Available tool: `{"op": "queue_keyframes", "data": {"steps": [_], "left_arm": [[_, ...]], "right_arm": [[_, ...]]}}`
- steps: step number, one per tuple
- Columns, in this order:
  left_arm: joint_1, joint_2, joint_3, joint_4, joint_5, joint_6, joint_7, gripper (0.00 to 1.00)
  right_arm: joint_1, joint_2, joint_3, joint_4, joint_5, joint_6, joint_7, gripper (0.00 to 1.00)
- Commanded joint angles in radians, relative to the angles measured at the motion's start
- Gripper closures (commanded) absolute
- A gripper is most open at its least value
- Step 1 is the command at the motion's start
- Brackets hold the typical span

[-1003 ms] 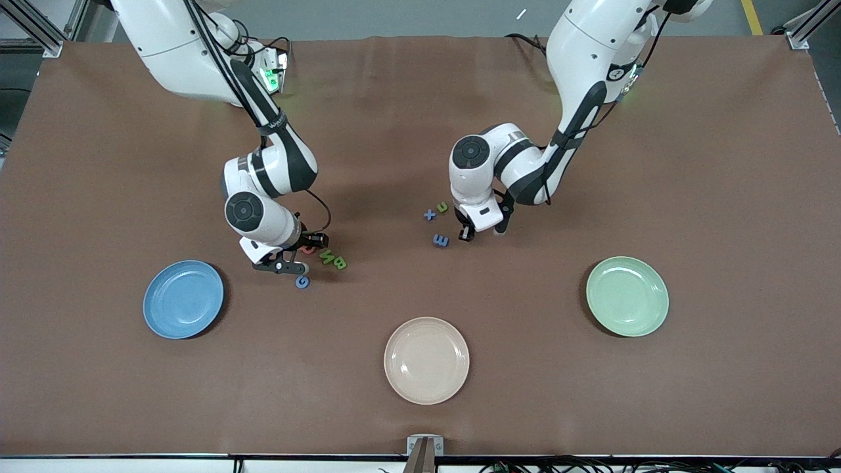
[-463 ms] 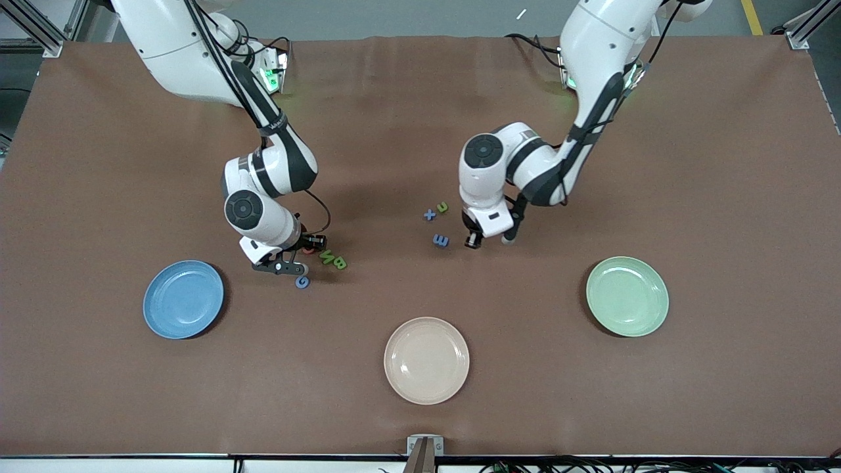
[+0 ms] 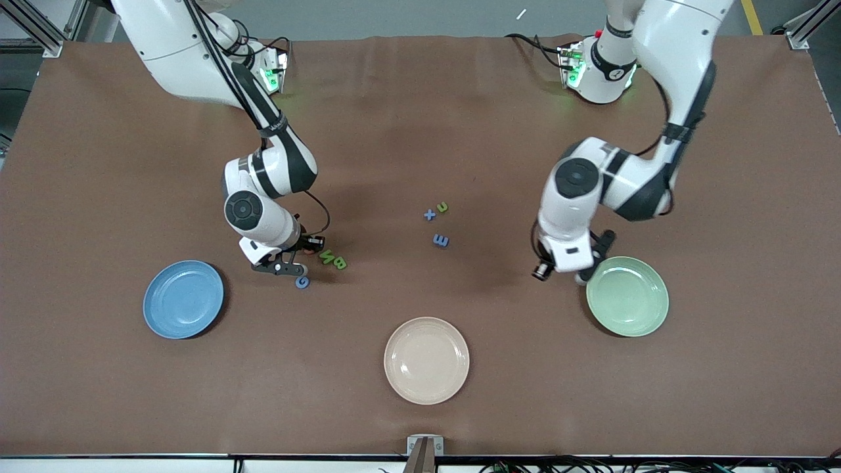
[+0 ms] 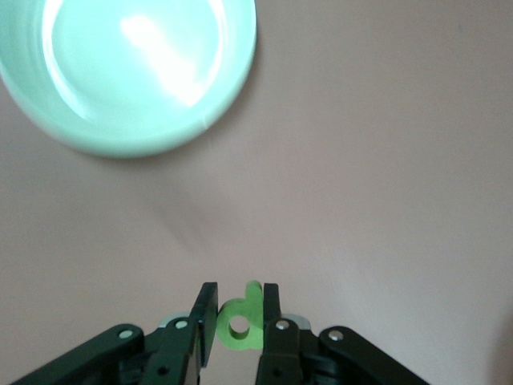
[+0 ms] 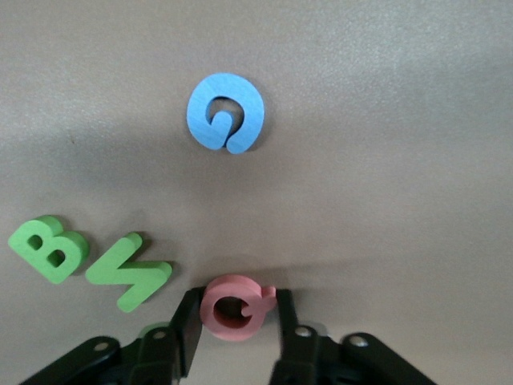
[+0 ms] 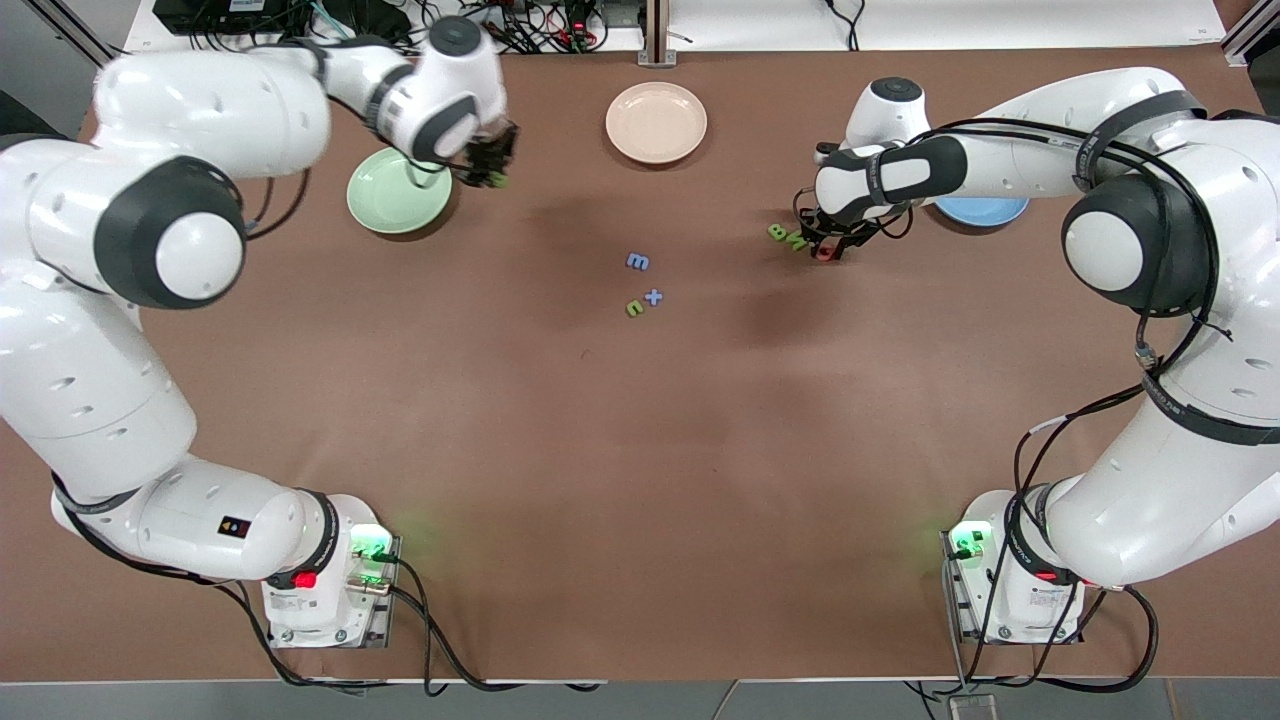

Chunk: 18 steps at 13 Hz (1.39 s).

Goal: Sort uppercase to blue plate, lowercase to green plate
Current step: 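Carry the green d to the green plate while the right gripper carries pink letter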

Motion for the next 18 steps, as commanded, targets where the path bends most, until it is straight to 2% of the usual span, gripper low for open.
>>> {"op": "queue_keyframes", "data": {"steps": [1,3,6,7,8,9,10,11,12,13,14,15,18], "left_arm": [[0.167,-0.002,-0.012,-0.01,0.008,-0.002,0.272,1.0],[0.255,0.035,-0.015,0.016,-0.002,-0.001,0.423,1.0],[0.316,0.086,-0.014,0.045,-0.02,-0.001,0.516,0.99],[0.335,0.11,-0.014,0.059,-0.025,-0.001,0.524,0.95],[0.34,0.126,-0.014,0.063,-0.026,-0.001,0.524,0.87],[0.334,0.129,-0.014,0.063,-0.028,-0.001,0.523,0.76],[0.332,0.129,-0.014,0.06,-0.029,-0.002,0.523,0.55],[0.334,0.129,-0.012,0.057,-0.031,-0.002,0.524,0.12],[0.34,0.126,-0.012,0.057,-0.029,-0.002,0.524,0.0],[0.337,0.114,-0.014,0.054,-0.031,-0.007,0.523,0.0],[0.332,0.083,-0.037,0.06,-0.031,-0.064,0.523,0.0],[0.341,0.056,-0.087,0.077,-0.031,-0.147,0.523,0.0],[0.334,0.029,-0.205,0.184,-0.031,-0.357,0.526,0.0]], "right_arm": [[-0.001,-0.005,-0.005,-0.014,0.0,0.018,-0.013,0.68],[-0.002,-0.005,-0.008,-0.002,0.0,0.006,-0.014,0.73],[-0.054,-0.017,-0.034,0.035,-0.008,-0.003,-0.106,0.75],[-0.085,-0.016,-0.04,0.061,-0.008,-0.029,-0.161,0.75],[-0.12,-0.014,-0.042,0.088,-0.008,-0.055,-0.213,0.75],[-0.163,-0.013,-0.042,0.125,-0.01,-0.092,-0.285,0.75],[-0.201,-0.011,-0.042,0.167,-0.019,-0.133,-0.354,0.75],[-0.236,-0.007,-0.042,0.214,-0.033,-0.176,-0.41,0.75],[-0.269,-0.004,-0.042,0.249,-0.068,-0.207,-0.45,0.75],[-0.296,-0.001,-0.04,0.27,-0.121,-0.213,-0.48,0.75],[-0.322,0.0,-0.04,0.279,-0.166,-0.213,-0.503,0.75],[-0.347,0.006,-0.04,0.28,-0.19,-0.213,-0.531,0.75],[-0.412,0.061,-0.04,0.325,-0.194,-0.202,-0.634,0.75]]}}
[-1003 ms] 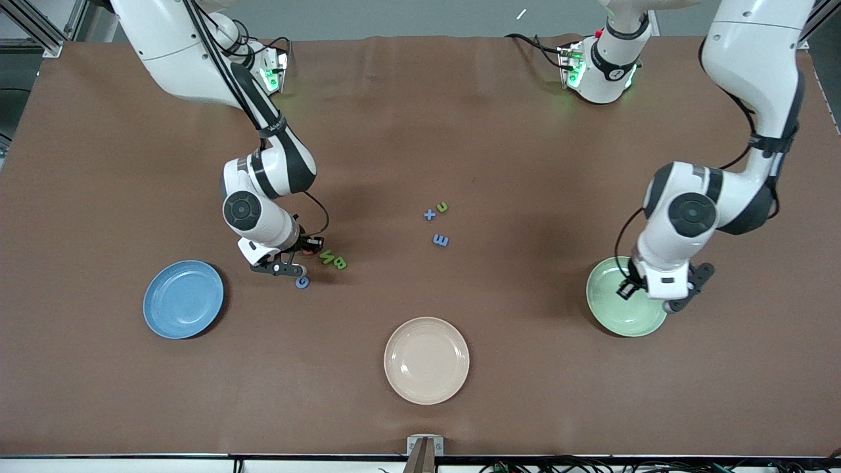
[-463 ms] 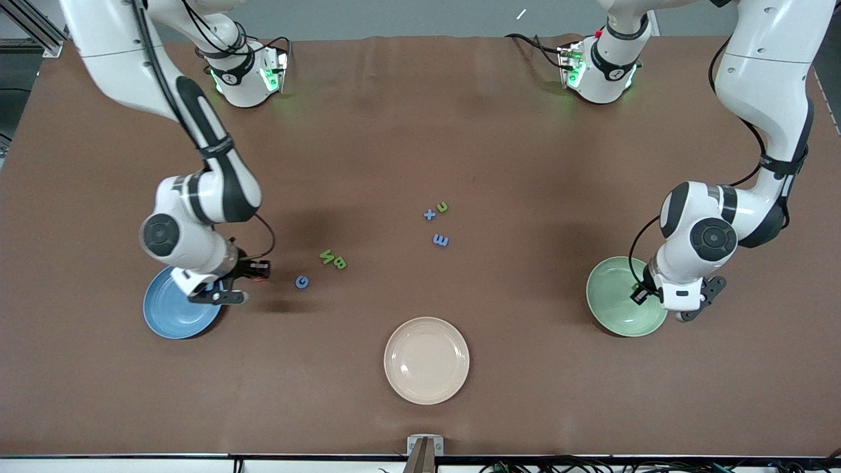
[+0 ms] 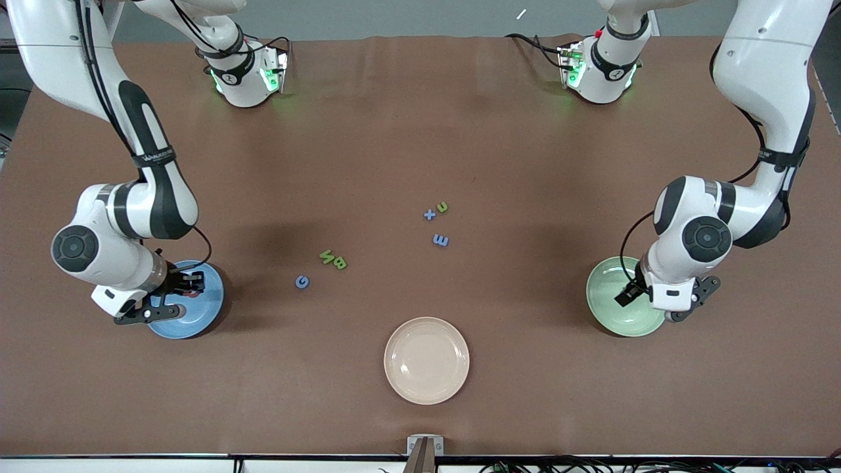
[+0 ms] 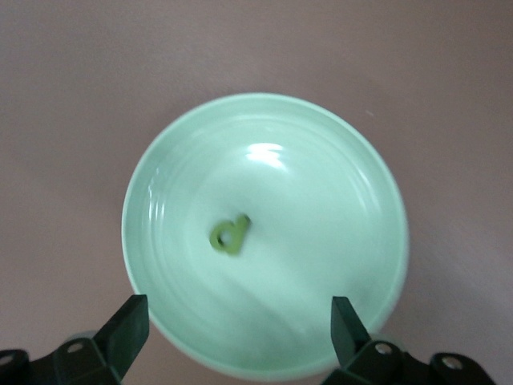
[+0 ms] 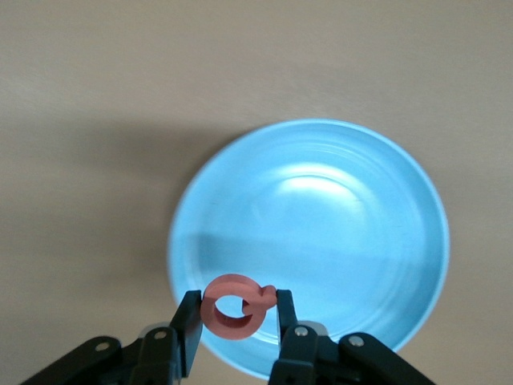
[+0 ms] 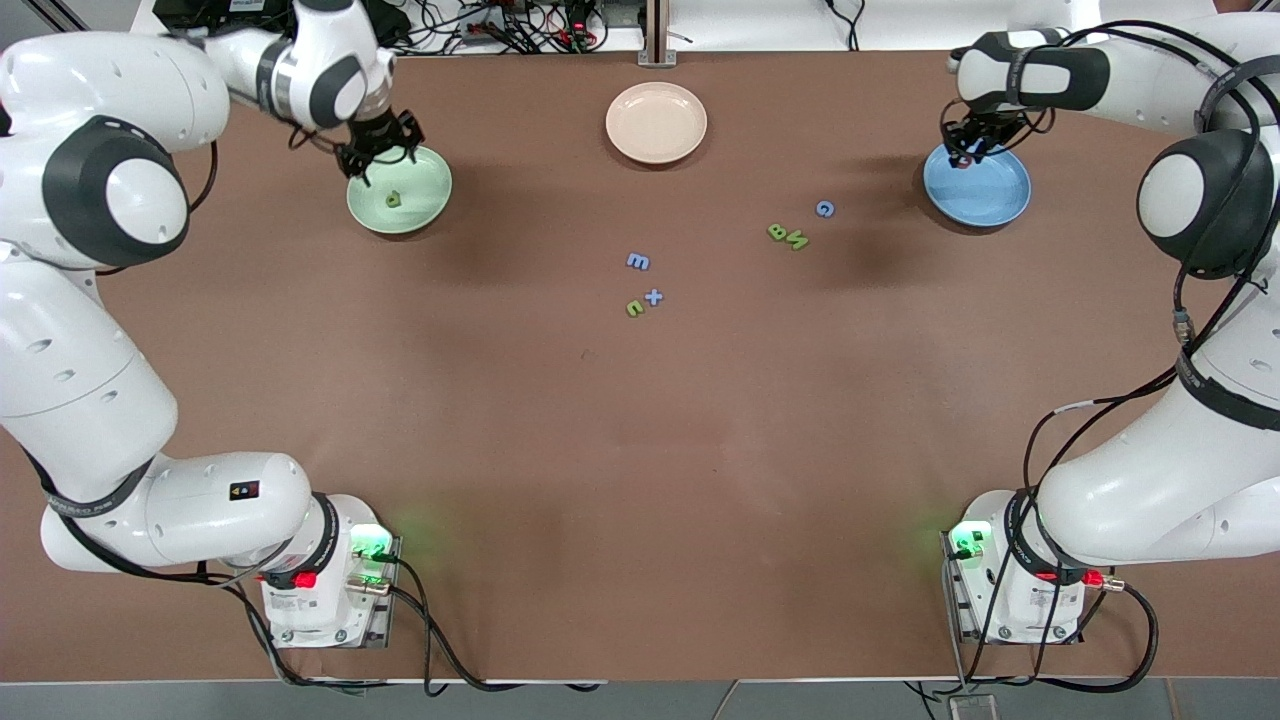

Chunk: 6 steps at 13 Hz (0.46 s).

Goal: Sort uppercase to blue plate, lowercase to green plate
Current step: 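Release both letters and reach the left gripper toward the blue 3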

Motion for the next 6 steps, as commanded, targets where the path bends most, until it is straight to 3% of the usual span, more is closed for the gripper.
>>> {"op": "queue_keyframes", "data": {"steps": [1,3,5,6], "left_arm": [[-0.001,-0.029,-0.109,0.07,-0.017,-0.15,0.036,0.0],[-0.015,-0.02,-0.191,0.069,-0.017,-0.155,0.058,0.0],[-0.081,0.011,-0.223,0.084,-0.003,-0.144,0.046,0.0],[-0.128,0.038,-0.223,0.12,-0.013,-0.143,0.014,0.0]], "right_arm": [[-0.06,0.073,0.018,0.065,-0.017,0.001,-0.071,0.75],[-0.068,0.098,0.018,0.078,-0.016,0.001,-0.073,0.71],[-0.069,0.113,0.018,0.079,-0.011,0.002,-0.072,0.53],[-0.069,0.115,0.018,0.079,-0.007,0.002,-0.07,0.48]]}}
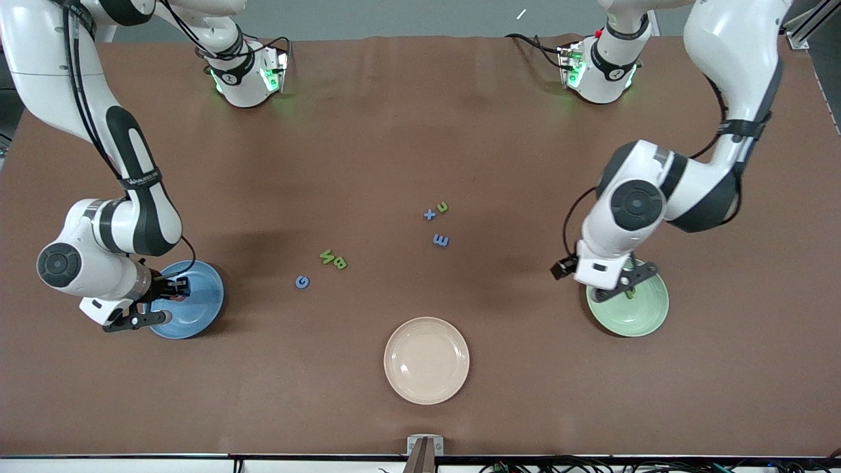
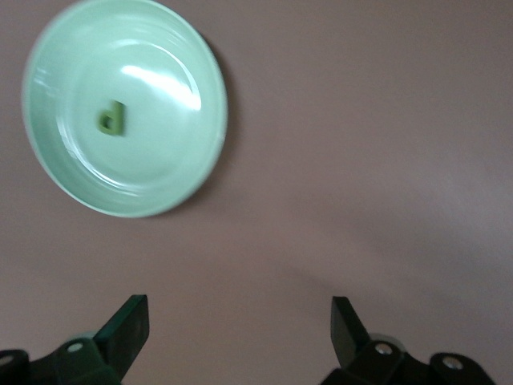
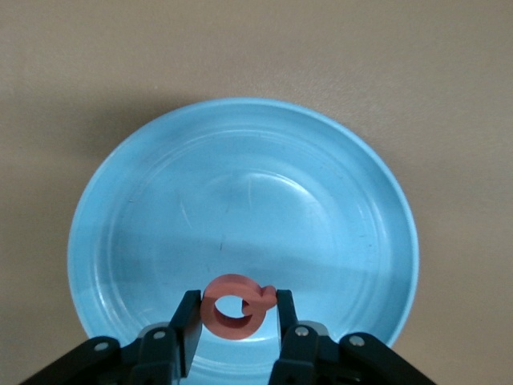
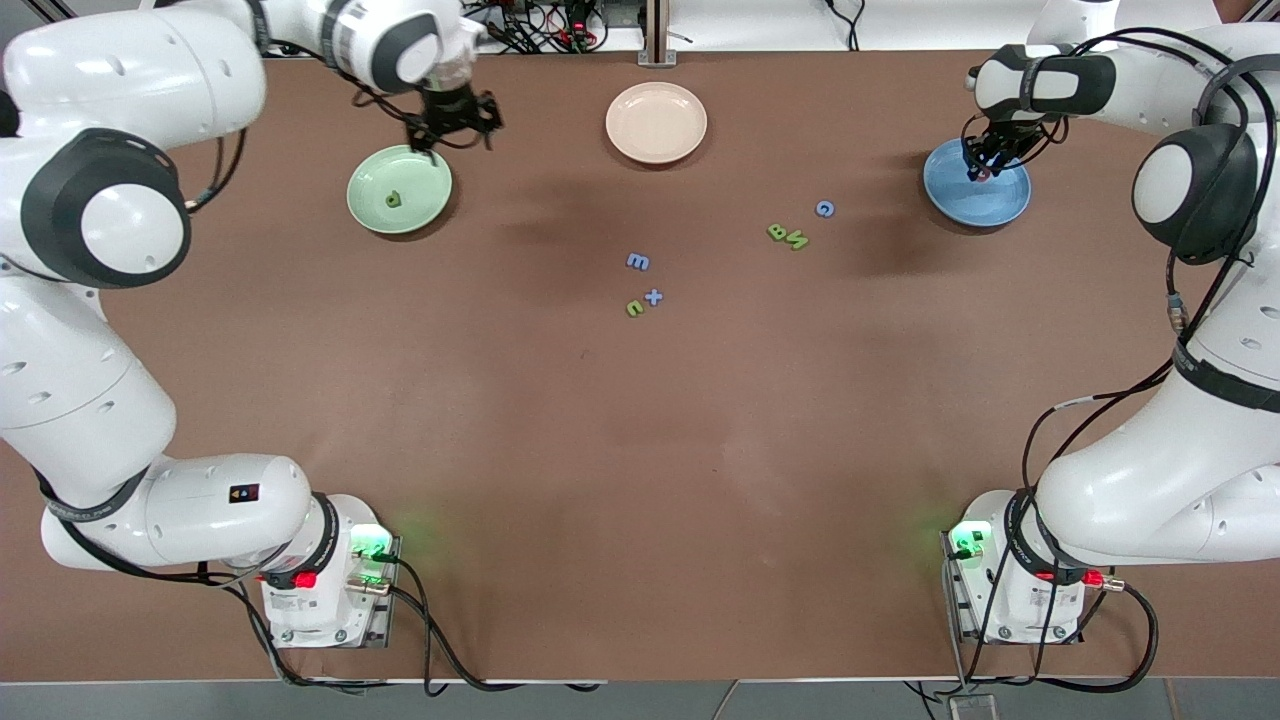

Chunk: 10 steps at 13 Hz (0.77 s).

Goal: Sort uppercase to blue plate, lowercase to green plate
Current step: 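Release both letters and reach the left gripper toward the blue 3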

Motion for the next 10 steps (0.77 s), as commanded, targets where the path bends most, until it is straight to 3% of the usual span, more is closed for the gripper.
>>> {"op": "queue_keyframes", "data": {"steps": [1,3,6,10], "left_arm": [[-0.125,0.085,0.0,0.096,-0.013,-0.005,-0.11,0.01],[-0.205,0.18,0.0,0.18,-0.007,-0.003,-0.335,0.01],[-0.362,0.314,0.046,0.32,-0.006,0.027,-0.546,0.04],[-0.509,0.365,0.154,0.33,-0.007,0.113,-0.769,0.13]], "right_arm": [[-0.014,0.014,0.016,0.02,-0.005,-0.003,-0.001,0.34],[-0.011,0.014,0.018,0.021,-0.003,-0.009,0.007,0.24],[0.026,-0.001,0.03,0.031,0.021,-0.018,0.088,0.24],[0.141,-0.004,0.038,0.046,0.024,-0.044,0.349,0.24]]}}
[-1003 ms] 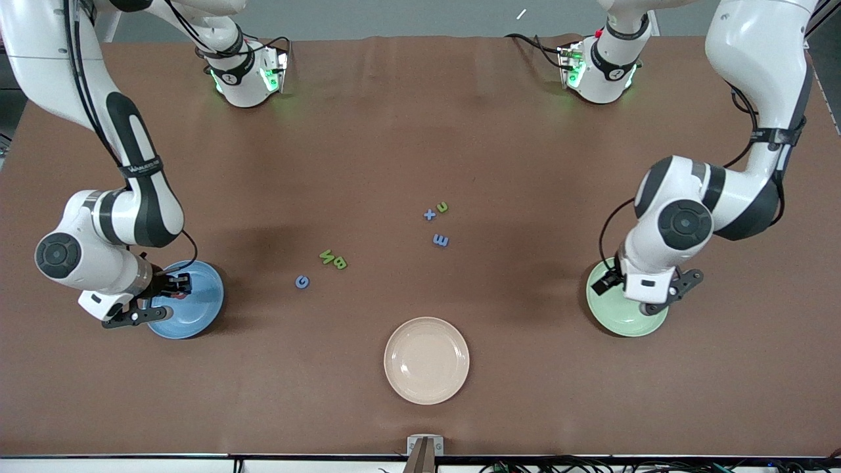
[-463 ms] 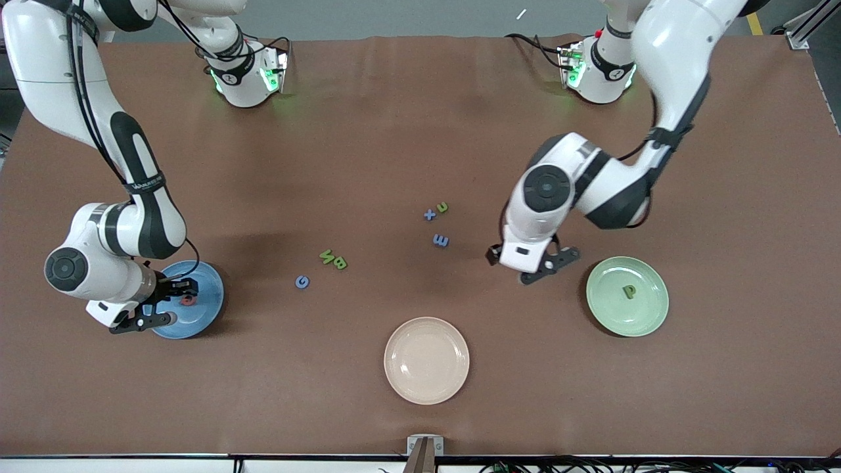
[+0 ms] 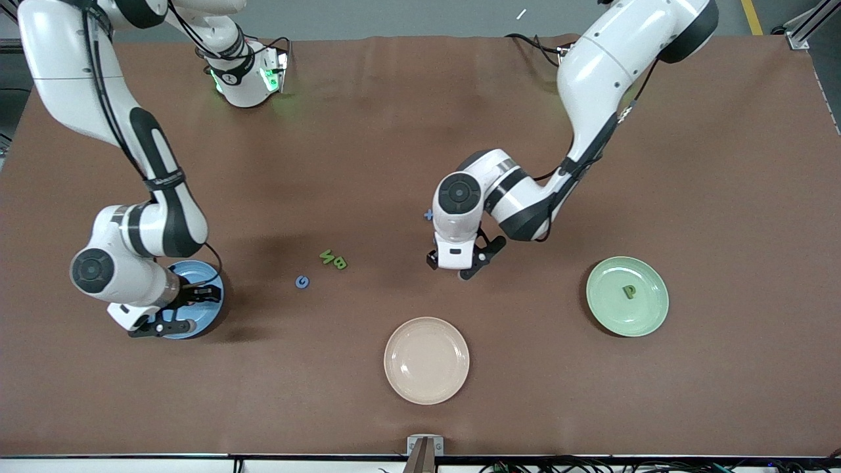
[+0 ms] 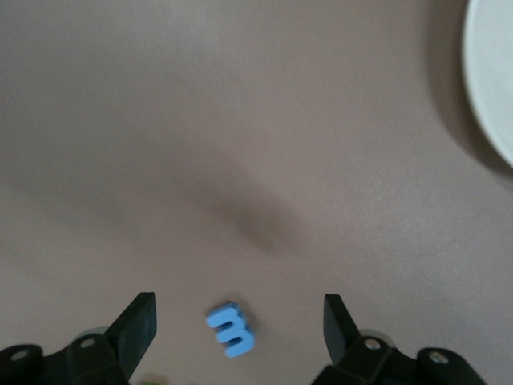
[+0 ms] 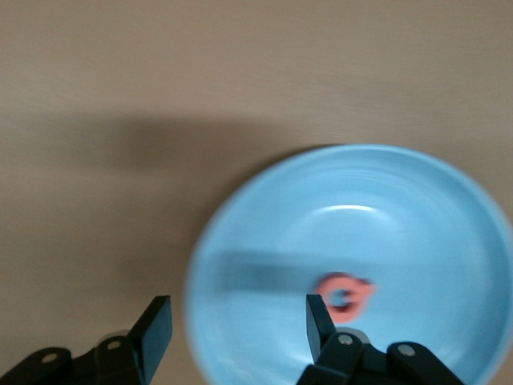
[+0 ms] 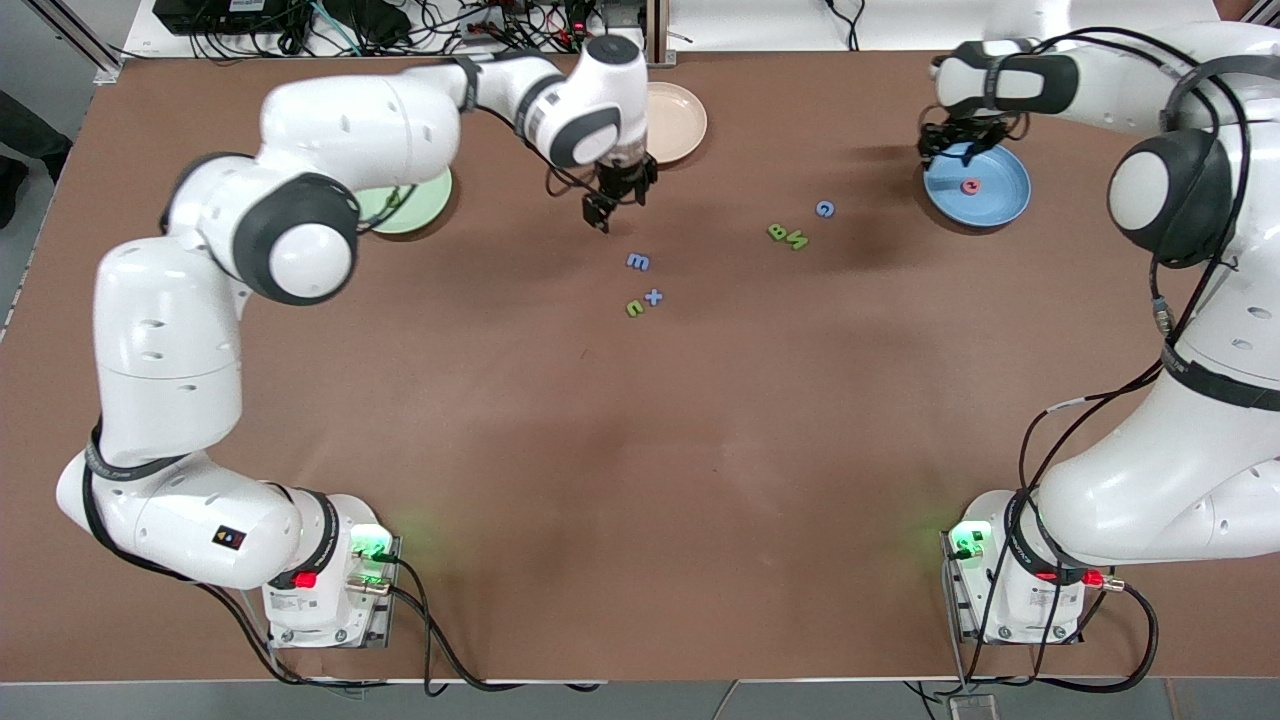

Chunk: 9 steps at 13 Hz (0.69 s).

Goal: Sort uppercase to blue plate, lowercase to green plate
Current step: 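Release both letters and reach the left gripper toward the blue 3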

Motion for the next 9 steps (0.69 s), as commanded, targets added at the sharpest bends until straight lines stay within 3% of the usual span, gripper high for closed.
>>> {"op": "queue_keyframes", "data": {"steps": [1,4,9], "left_arm": [[-0.058,0.039,0.038,0.036,-0.004,0.023,-0.157,0.13],[-0.084,0.053,0.04,0.031,-0.001,0.025,-0.294,0.17],[-0.079,0.05,0.044,-0.019,0.004,0.116,-0.482,0.24]], "right_arm": [[0.066,-0.014,0.015,0.006,0.016,-0.049,0.183,0.24],[0.105,-0.011,0.08,0.004,0.014,-0.063,0.392,0.24],[0.201,0.006,0.089,-0.002,0.016,-0.045,0.567,0.24]]}}
